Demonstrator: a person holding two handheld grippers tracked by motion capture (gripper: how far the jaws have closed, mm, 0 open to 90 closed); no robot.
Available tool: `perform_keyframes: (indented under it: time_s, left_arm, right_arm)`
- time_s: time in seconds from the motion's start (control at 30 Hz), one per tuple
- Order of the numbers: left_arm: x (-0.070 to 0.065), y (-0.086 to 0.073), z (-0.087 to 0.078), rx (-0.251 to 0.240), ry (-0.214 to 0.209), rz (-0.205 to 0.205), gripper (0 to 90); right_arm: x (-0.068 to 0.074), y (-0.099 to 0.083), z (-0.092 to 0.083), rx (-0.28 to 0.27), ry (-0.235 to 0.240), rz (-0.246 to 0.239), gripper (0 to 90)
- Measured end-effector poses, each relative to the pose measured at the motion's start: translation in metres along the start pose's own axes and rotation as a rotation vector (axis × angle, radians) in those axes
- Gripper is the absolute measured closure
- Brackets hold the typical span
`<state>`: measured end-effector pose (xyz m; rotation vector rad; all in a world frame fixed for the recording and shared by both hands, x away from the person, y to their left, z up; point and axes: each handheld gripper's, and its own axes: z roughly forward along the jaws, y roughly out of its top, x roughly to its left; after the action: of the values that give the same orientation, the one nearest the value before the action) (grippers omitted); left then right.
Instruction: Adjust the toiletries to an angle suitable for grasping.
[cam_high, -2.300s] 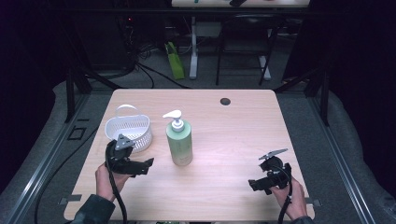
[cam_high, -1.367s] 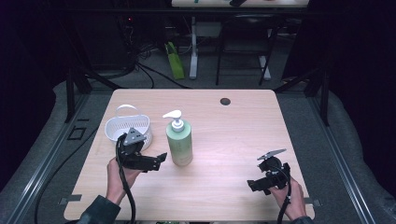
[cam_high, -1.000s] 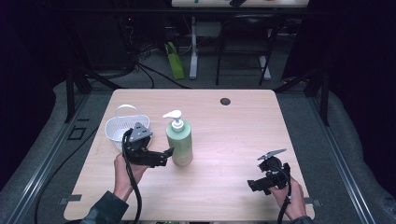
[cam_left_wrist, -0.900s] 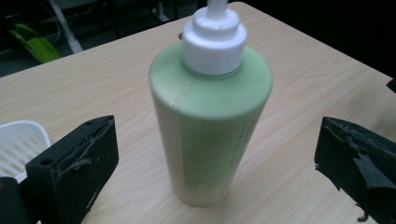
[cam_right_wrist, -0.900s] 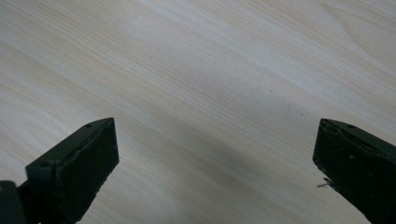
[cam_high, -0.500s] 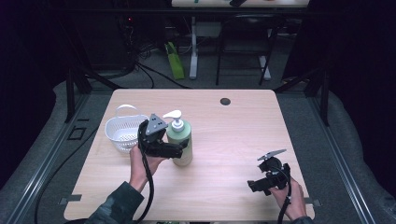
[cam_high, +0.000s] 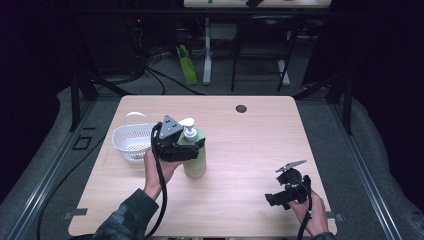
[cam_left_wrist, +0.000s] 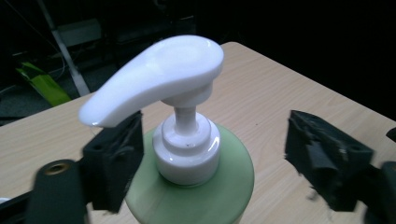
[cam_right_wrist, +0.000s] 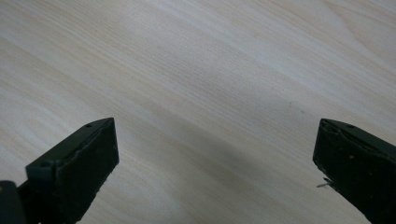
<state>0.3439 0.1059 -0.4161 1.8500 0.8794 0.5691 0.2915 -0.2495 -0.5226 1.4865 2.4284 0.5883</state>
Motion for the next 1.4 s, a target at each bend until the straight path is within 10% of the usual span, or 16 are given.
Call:
perform_keyframes:
  time_s: [0.63,1.4]
  left_arm:
    - [0.010,0.001,-0.002,-0.090,0.027,-0.053,65.0]
    - [0.023,-0.007,-0.015,-0.105,-0.013,-0.005,69.2]
  right_arm:
    - [0.001,0.000,0.001,0.008,-0.003,-0.009,0.0]
    - [0.001,0.000,0.001,0.008,-0.006,-0.012,0.0]
